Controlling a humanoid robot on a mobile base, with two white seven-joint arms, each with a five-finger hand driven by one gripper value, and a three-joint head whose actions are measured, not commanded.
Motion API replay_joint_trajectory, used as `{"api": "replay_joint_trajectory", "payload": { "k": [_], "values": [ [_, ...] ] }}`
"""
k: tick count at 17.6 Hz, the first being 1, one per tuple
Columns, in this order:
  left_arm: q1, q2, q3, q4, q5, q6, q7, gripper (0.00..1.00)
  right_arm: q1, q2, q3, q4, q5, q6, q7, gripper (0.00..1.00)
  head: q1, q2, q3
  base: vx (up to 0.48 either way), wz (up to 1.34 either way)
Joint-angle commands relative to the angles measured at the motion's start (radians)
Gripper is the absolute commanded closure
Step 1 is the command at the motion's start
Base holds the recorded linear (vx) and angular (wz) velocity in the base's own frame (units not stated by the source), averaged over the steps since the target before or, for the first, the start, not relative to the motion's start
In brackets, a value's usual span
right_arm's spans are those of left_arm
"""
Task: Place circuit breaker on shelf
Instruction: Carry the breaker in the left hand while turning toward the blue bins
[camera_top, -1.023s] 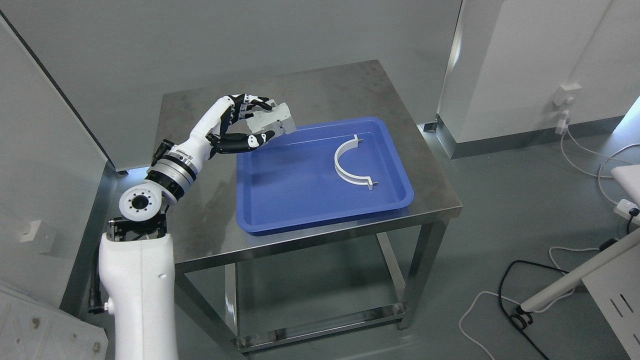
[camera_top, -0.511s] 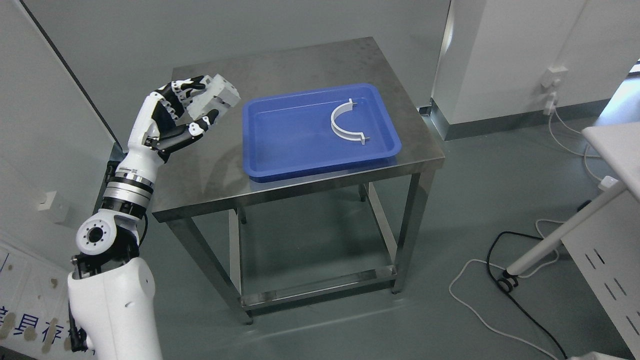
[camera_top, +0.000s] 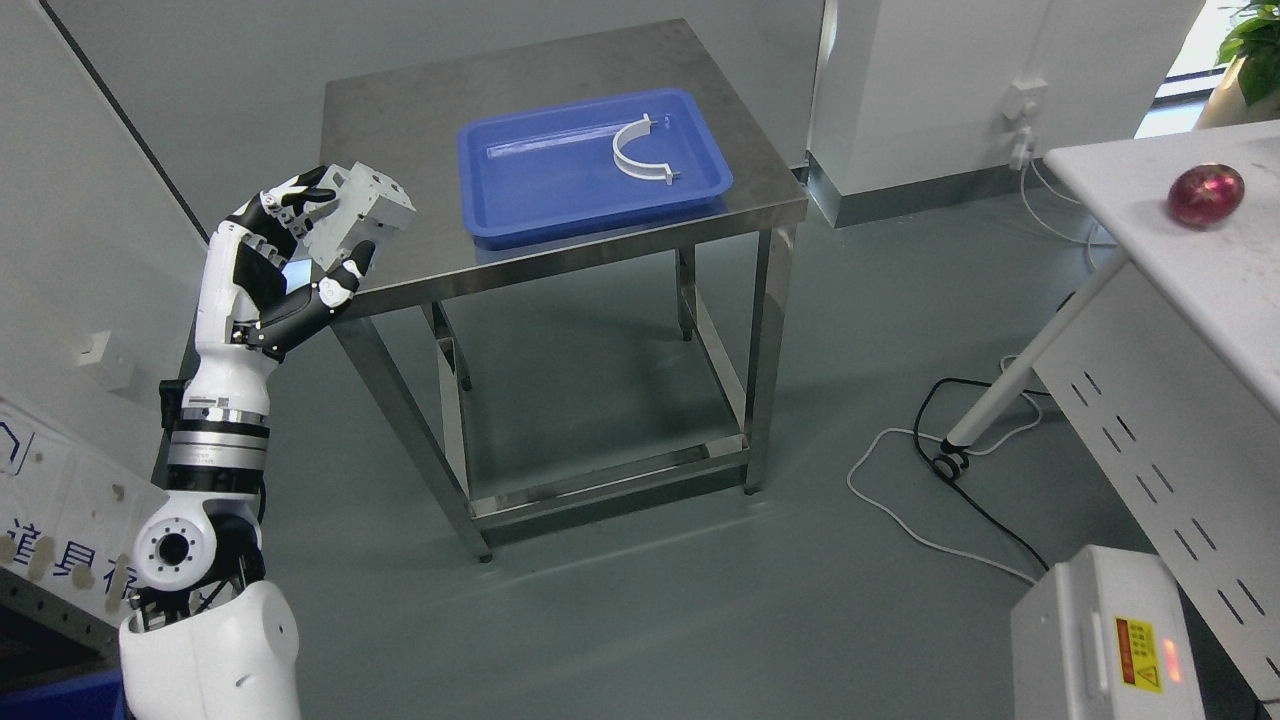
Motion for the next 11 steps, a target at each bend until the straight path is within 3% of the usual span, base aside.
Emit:
{"api": "replay_joint_trajectory", "payload": {
  "k": [1,6,11],
  "values": [
    [0.032,0.015,-0.020,-0.156,0.034,-0.001,0.004,0.84,0.017,-0.017,0.000,0.000,0.001,-0.030,-0.001,0.00,0.0000,0.000,0.000,-0.450,-0.06],
    [0.028,0.015,-0.109,-0.157,0.034,-0.025,0.212,0.85,0.017,-0.017,0.000,0.000,0.001,-0.030,-0.001,0.00,0.0000,0.000,0.000,-0.438,0.05],
    [0.025,0.015,-0.197,-0.157,0.034,-0.085,0.228,0.85,0.017,-0.017,0.000,-0.001,0.001,-0.030,-0.001,0.00,0.0000,0.000,0.000,-0.329,0.61]
  ]
}}
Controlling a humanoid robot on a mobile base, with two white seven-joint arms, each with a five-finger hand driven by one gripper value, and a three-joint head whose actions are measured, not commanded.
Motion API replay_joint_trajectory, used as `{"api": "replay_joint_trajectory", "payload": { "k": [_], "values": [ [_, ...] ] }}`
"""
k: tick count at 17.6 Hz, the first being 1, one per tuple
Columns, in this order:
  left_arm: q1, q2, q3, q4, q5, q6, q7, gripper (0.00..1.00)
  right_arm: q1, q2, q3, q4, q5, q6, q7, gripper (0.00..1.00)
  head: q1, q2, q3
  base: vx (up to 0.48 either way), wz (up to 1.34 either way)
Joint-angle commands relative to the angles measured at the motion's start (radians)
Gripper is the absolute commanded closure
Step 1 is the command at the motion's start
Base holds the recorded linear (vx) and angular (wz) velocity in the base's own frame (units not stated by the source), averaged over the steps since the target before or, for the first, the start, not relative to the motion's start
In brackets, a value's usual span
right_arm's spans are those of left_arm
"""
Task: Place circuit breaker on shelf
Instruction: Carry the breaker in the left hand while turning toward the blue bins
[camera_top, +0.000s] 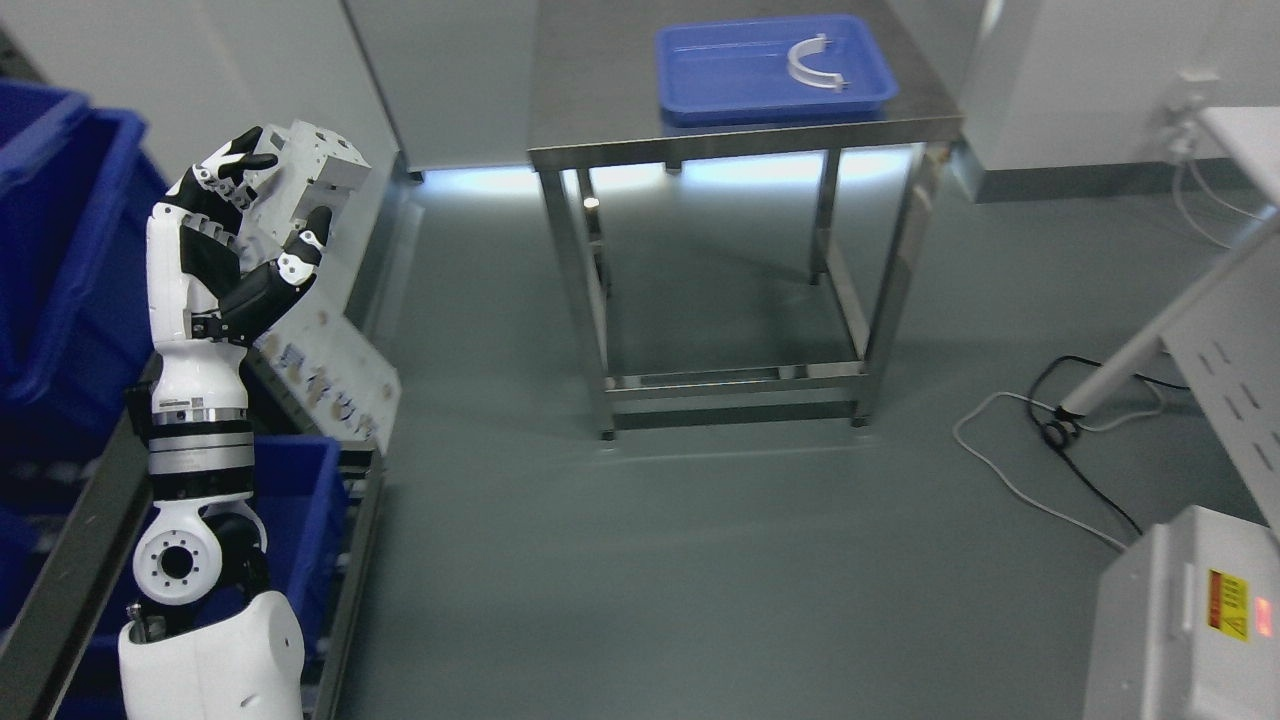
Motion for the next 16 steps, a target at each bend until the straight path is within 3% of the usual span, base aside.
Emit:
{"api": "replay_joint_trajectory", "payload": {
  "k": [1,4,8,10,16],
  "values": [
    [-0.001,0.017,-0.125,-0.055,0.027,-0.050,0.011,0.85,0.017,-0.017,0.000,0.000,0.001,-0.030,-0.001,0.00,0.0000,0.000,0.000,-0.240,0.91],
    [-0.012,0.017,-0.213,-0.055,0.027,-0.115,0.010,0.85,0.017,-0.017,0.000,0.000,-0.001,-0.030,-0.001,0.00,0.0000,0.000,0.000,-0.228,1.02],
    [-0.050,0.017,-0.373,-0.056,0.025,-0.023,0.071,0.85,0.017,-0.017,0.000,0.000,-0.001,-0.030,-0.001,0.00,0.0000,0.000,0.000,-0.267,0.53],
    [-0.068,0.017,-0.375,-0.056,0.025,0.008,0.135,0.85,0.017,-0.017,0.000,-0.001,0.001,-0.030,-0.001,0.00,0.0000,0.000,0.000,-0.377,0.07],
    [-0.141,0.017,-0.320,-0.055,0.025,0.095,0.136,0.85,0.017,-0.017,0.000,-0.001,-0.001,-0.030,-0.001,0.00,0.0000,0.000,0.000,-0.365,0.25]
  ]
}}
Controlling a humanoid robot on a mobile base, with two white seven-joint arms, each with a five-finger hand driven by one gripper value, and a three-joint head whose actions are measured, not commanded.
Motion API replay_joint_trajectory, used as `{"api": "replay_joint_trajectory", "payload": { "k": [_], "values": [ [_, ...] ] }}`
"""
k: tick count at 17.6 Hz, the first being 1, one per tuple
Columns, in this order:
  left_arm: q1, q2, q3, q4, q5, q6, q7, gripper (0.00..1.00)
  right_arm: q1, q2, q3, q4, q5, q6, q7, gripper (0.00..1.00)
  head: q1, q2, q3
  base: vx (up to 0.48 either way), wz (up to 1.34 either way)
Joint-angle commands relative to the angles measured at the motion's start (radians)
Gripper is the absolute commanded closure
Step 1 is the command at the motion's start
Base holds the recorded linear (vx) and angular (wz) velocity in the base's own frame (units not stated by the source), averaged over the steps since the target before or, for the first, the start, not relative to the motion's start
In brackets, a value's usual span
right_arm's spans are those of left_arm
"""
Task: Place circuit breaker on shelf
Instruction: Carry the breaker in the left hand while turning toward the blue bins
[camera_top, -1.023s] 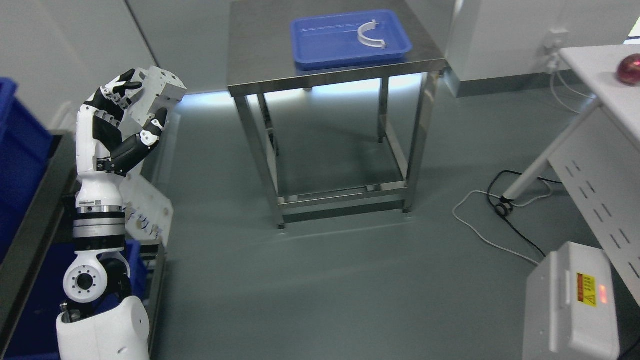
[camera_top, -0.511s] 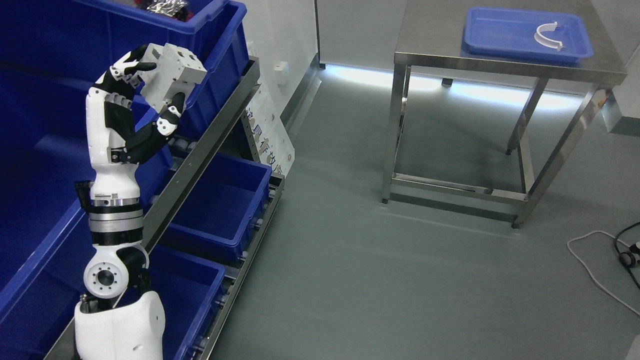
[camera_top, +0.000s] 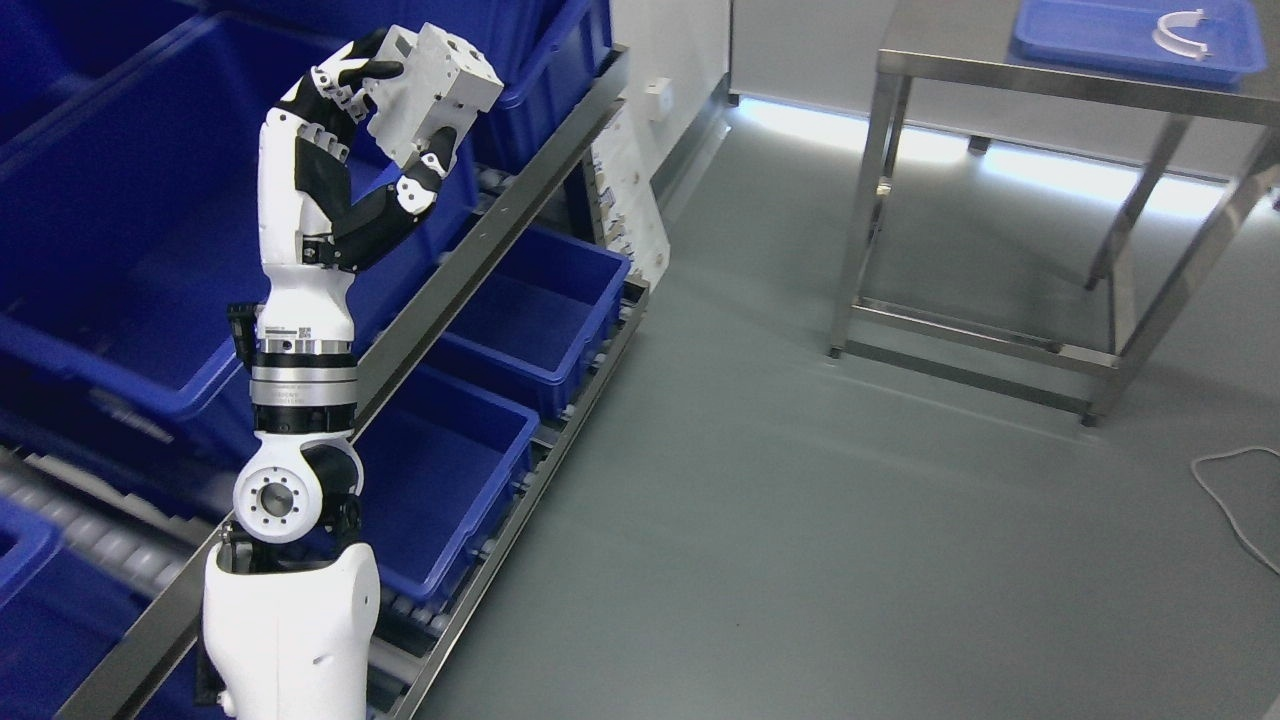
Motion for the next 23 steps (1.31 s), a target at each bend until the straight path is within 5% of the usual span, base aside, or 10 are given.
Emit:
{"api": "replay_joint_trajectory", "payload": {
  "k": [1,10,17,23],
  "values": [
    [-0.045,0.017,-0.054,-0.011,0.024,0.073,0.004,0.85,0.017,-0.018,0.000,0.000,0.001,-0.030,0.000,0.00,0.0000,0.000,0.000,-0.303,0.53],
    [-0.091,0.017,0.025,-0.011,0.018,0.173,-0.021,0.84,0.017,-0.018,0.000,0.000,0.001,-0.030,0.000,0.00,0.0000,0.000,0.000,-0.278,0.93],
    [-0.183,0.332,-0.027,0.127,-0.073,0.246,-0.266,0.82,0.017,-0.018,0.000,0.000,0.001,-0.030,0.000,0.00,0.0000,0.000,0.000,-0.017,0.80],
    [-0.333,0.345,-0.097,0.343,-0.300,0.235,-0.363,0.81,0.017,-0.018,0.000,0.000,-0.001,-0.030,0.000,0.00,0.0000,0.000,0.000,0.089,0.20]
  ]
}}
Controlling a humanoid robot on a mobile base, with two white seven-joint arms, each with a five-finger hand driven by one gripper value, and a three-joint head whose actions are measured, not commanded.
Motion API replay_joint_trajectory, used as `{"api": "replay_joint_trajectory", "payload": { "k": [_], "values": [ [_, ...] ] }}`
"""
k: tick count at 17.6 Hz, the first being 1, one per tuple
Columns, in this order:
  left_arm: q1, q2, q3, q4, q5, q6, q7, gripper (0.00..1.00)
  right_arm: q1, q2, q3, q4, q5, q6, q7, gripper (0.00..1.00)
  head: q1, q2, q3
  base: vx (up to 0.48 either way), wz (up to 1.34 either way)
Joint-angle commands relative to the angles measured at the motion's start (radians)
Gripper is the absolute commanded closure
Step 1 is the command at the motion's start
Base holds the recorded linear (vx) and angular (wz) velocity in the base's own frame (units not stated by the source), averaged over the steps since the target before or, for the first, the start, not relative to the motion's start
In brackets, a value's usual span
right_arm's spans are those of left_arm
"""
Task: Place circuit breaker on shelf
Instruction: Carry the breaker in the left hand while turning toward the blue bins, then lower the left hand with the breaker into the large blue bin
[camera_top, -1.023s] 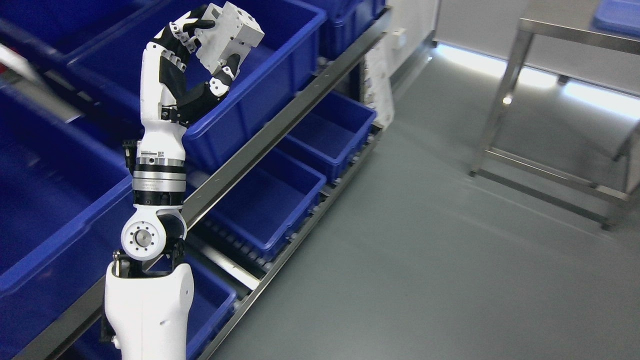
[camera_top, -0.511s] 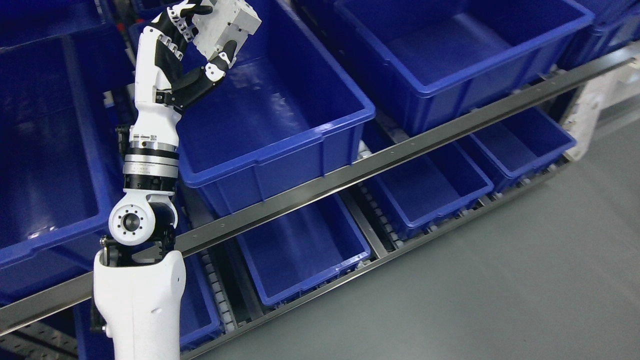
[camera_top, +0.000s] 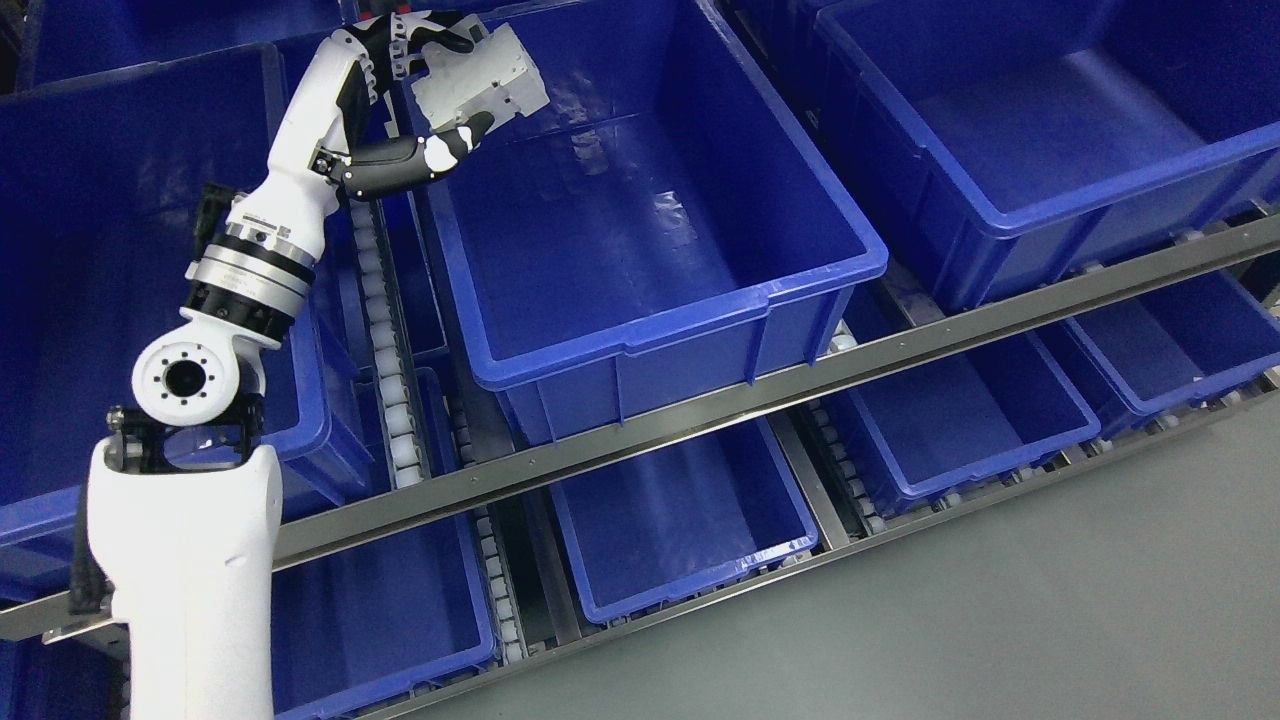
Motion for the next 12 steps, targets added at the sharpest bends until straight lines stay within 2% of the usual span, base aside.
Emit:
{"api": "replay_joint_trajectory", "payload": {
  "k": [1,3,5,6,9,12],
  "values": [
    [-0.154,0.130,-0.101,0.280,-0.174,-0.010,-0.043,0.81,0.017,-0.017,0.000,0.000,0.001,-0.031,0.000,0.00,0.0000,0.000,0.000,0.100,0.13],
    [-0.227,0.106,-0.165,0.378,-0.213,-0.027,-0.050,0.81,0.017,-0.017,0.000,0.000,-0.001,-0.031,0.000,0.00,0.0000,0.000,0.000,0.100,0.08],
    [-0.333,0.076,-0.227,0.553,-0.248,-0.073,-0.050,0.81,0.017,-0.017,0.000,0.000,-0.001,-0.031,0.000,0.00,0.0000,0.000,0.000,0.107,0.03],
    [-0.390,0.046,-0.247,0.661,-0.276,-0.104,-0.050,0.81,0.017,-0.017,0.000,0.000,0.001,-0.031,0.000,0.00,0.0000,0.000,0.000,0.107,0.00],
    [-0.465,-0.052,-0.253,0.872,-0.398,-0.138,-0.050,0.81,0.017,-0.017,0.000,0.000,-0.001,-0.031,0.000,0.00,0.0000,0.000,0.000,0.119,-0.12],
    [-0.487,-0.077,-0.256,0.960,-0.440,-0.139,-0.050,0.81,0.017,-0.017,0.000,0.000,-0.001,-0.031,0.000,0.00,0.0000,0.000,0.000,0.067,-0.22]
  ]
}}
